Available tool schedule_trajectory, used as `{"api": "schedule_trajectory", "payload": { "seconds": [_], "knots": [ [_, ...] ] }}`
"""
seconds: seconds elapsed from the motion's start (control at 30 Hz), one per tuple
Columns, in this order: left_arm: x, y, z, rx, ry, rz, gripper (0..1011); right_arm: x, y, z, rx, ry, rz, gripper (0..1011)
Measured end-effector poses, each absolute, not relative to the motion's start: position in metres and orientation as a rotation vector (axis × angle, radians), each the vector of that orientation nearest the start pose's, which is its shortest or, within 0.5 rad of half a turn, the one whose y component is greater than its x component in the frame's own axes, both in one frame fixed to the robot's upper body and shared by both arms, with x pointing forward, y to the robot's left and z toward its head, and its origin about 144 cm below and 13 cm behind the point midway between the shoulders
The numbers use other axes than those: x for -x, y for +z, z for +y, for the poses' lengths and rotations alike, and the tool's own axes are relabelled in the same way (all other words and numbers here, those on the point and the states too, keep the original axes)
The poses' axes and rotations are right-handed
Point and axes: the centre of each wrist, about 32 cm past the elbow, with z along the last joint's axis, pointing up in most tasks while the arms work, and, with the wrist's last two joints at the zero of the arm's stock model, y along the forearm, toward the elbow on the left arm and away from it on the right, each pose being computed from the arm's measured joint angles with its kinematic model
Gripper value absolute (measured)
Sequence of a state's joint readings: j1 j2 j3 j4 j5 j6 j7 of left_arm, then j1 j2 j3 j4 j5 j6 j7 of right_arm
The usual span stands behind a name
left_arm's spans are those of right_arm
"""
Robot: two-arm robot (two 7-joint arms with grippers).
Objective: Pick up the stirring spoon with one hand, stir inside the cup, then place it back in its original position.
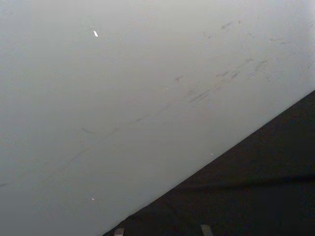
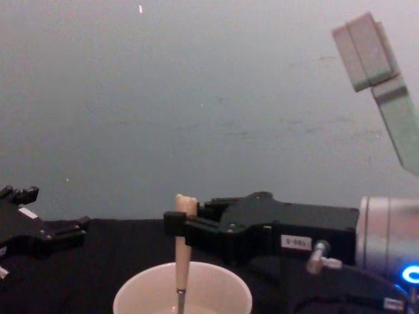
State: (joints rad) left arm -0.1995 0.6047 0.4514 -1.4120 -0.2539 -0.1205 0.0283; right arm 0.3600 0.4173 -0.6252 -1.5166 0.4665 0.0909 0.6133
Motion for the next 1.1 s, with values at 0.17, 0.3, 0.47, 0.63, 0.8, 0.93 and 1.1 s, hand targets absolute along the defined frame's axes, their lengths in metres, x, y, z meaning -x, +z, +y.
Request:
{"api": "schedule_trajectory", "payload": {
  "seconds": [0.17, 0.3, 0.47, 0.63, 0.8, 0.93, 1.1],
  "knots": [
    [-0.489, 1.140, 0.310, -0.304, 1.248, -0.285, 1001, -0.514, 1.191, -0.172, 0.104, -0.425, 0.003, 221],
    [-0.489, 1.140, 0.310, -0.304, 1.248, -0.285, 1001, -0.519, 1.190, -0.169, 0.108, -0.432, 0.001, 221],
    [-0.489, 1.140, 0.310, -0.304, 1.248, -0.285, 1001, -0.529, 1.189, -0.164, 0.114, -0.453, -0.006, 221],
    [-0.489, 1.140, 0.310, -0.304, 1.248, -0.285, 1002, -0.541, 1.190, -0.164, 0.117, -0.498, -0.012, 221],
    [-0.489, 1.140, 0.310, -0.304, 1.248, -0.285, 1001, -0.546, 1.190, -0.170, 0.120, -0.530, -0.017, 221],
    [-0.489, 1.140, 0.310, -0.305, 1.248, -0.285, 1001, -0.547, 1.190, -0.177, 0.128, -0.549, -0.024, 221],
    [-0.489, 1.140, 0.310, -0.304, 1.248, -0.285, 1001, -0.543, 1.191, -0.189, 0.138, -0.564, -0.037, 221]
  ]
}}
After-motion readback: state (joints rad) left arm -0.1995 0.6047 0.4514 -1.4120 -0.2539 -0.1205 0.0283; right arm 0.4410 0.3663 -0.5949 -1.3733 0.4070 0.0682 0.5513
